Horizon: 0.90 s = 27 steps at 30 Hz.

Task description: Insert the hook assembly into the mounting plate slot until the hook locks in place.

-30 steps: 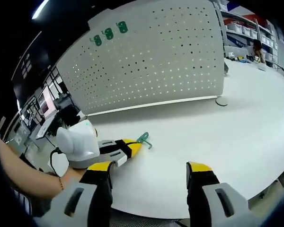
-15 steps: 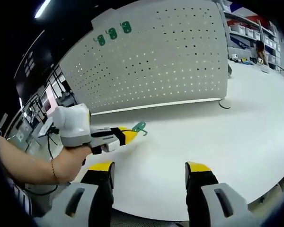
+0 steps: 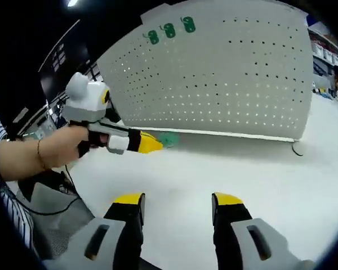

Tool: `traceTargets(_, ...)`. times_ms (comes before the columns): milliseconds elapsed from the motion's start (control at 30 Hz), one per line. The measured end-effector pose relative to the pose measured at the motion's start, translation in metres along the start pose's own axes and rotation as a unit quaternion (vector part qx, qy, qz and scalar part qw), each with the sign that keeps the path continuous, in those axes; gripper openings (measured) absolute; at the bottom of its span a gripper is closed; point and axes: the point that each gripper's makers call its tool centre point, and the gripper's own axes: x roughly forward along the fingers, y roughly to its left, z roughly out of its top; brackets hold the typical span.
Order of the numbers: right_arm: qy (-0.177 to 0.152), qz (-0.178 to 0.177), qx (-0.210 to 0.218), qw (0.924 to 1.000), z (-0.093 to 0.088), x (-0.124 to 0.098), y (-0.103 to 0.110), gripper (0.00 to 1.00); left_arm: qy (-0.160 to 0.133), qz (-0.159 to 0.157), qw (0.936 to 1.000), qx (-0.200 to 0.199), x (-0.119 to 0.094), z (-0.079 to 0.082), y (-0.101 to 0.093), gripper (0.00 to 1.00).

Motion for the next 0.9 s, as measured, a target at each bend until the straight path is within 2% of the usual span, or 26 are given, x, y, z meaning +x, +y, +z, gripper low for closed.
traceTargets(67, 0.009, 0.014, -0.028, 0.9995, 0.004, 0.006, 0.006, 0.44, 0.034, 0.002, 0.9994, -0.007, -0.008, -0.009, 0.005, 0.01)
traceTargets(100, 0.010, 0.022, -0.034, 0.9991, 0.006, 0.008, 0.010, 0.43, 0.039, -0.002, 0.9992, -0.013, -0.010, -0.010, 0.004, 0.01)
traceTargets(233, 0.024, 0.051, -0.054, 0.9969, 0.011, 0.017, 0.025, 0.42, 0.086, -0.037, 0.9950, -0.034, -0.023, -0.022, -0.006, 0.01)
traceTargets(267, 0.031, 0.061, -0.071, 0.9951, 0.012, 0.020, 0.031, 0.41, 0.104, -0.051, 0.9923, -0.041, -0.027, -0.026, -0.012, 0.01)
traceTargets(367, 0.048, 0.078, -0.107, 0.9900, 0.012, 0.024, 0.041, 0.39, 0.132, -0.061, 0.9884, -0.045, -0.033, -0.032, -0.017, 0.01)
traceTargets(500, 0.073, 0.103, -0.156, 0.9798, 0.006, 0.029, 0.057, 0.35, 0.175, -0.090, 0.9776, -0.074, -0.041, -0.043, -0.030, 0.01)
traceTargets(700, 0.089, 0.110, -0.239, 0.9608, -0.001, 0.031, 0.067, 0.28, 0.214, -0.100, 0.9694, -0.068, -0.047, -0.054, -0.038, 0.01)
traceTargets(900, 0.097, 0.117, -0.278, 0.9484, -0.009, 0.031, 0.076, 0.24, 0.230, -0.114, 0.9638, -0.072, -0.049, -0.061, -0.045, 0.01)
